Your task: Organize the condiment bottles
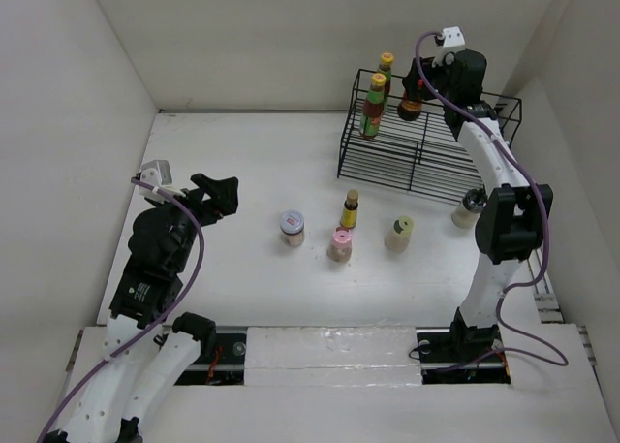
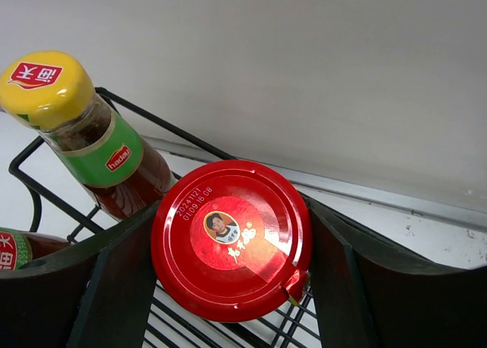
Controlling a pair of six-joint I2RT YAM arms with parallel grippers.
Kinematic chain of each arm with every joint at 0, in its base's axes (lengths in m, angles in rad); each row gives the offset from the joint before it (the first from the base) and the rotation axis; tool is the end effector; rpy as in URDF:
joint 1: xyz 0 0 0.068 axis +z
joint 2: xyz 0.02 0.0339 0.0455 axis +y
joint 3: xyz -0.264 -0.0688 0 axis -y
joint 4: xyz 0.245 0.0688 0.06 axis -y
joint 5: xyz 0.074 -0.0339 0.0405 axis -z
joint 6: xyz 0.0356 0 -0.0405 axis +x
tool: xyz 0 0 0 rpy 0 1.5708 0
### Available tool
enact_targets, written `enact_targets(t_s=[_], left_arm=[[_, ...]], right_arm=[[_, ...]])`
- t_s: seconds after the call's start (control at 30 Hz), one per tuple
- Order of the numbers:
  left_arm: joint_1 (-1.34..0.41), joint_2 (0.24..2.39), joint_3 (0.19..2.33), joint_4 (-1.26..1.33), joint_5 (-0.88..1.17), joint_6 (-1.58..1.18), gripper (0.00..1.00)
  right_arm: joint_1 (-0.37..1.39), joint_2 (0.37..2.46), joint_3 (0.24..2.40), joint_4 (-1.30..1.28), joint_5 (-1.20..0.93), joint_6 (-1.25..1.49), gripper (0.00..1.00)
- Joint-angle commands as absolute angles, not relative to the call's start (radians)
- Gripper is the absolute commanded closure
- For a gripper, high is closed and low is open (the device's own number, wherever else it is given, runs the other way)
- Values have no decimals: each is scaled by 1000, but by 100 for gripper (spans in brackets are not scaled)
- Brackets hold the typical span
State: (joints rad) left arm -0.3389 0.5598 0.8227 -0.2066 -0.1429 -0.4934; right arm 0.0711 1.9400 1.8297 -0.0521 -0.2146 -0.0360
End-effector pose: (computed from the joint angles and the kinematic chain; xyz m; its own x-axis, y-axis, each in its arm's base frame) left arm 0.1208 -0.0372 0.3814 -0.0456 -0.4810 -0.8755 0.1968 0.8549 -0.4799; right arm 0.4710 0.0411 0.3748 -0.1511 -0.0460 -0.9874 -0.2847 0.9586 -0.0011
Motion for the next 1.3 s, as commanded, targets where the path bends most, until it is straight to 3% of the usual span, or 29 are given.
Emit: enact_targets(t_s=[0.0, 0.03, 0.17, 0.33, 0.53, 0.57, 0.67, 0.73, 0.87, 0.93, 0.97, 1.03, 1.07, 1.17, 1.27], left_arm=[[-336, 552, 824, -161, -133, -477, 10], [-336, 552, 824, -161, -133, -477, 10], [-336, 552, 824, -161, -133, -477, 10], [-336, 543, 824, -161, -133, -477, 10], [-336, 543, 824, -161, -133, -477, 10], [-336, 543, 824, -161, -133, -477, 10], [-336, 543, 824, -161, -133, -477, 10], [-336, 543, 824, -161, -133, -477, 11], [-336, 543, 824, -161, -133, -477, 11], [-336, 543, 824, -161, -133, -477, 11], [-336, 552, 824, -161, -133, -477, 11], [-336, 552, 824, -161, -124, -477, 11], [-336, 552, 824, -161, -124, -477, 11], [-336, 552, 824, -152, -124, -477, 11], [-336, 552, 824, -152, -115, -477, 11]], right_arm=[[74, 1913, 1853, 98, -255, 12, 31], [74, 1913, 1853, 98, -255, 12, 24], [65, 1913, 1853, 98, -255, 31, 16], [55, 1902, 1864, 98, -255, 40, 13], [55, 1741, 1810, 98, -253, 40, 14], [55, 1708, 1781, 130, -253, 40, 17], [112, 1573, 1634, 179, -253, 28, 55], [176, 1507, 1483, 193, -264, 18, 75], [329, 1326, 1178, 264, -194, 28, 79], [388, 1277, 1074, 284, -120, 37, 71], [432, 1255, 996, 284, -120, 46, 54], [465, 1210, 938, 258, -120, 46, 37], [492, 1200, 918, 236, -120, 46, 22], [528, 1186, 861, 158, -89, 46, 10], [528, 1232, 827, 144, -89, 46, 9]])
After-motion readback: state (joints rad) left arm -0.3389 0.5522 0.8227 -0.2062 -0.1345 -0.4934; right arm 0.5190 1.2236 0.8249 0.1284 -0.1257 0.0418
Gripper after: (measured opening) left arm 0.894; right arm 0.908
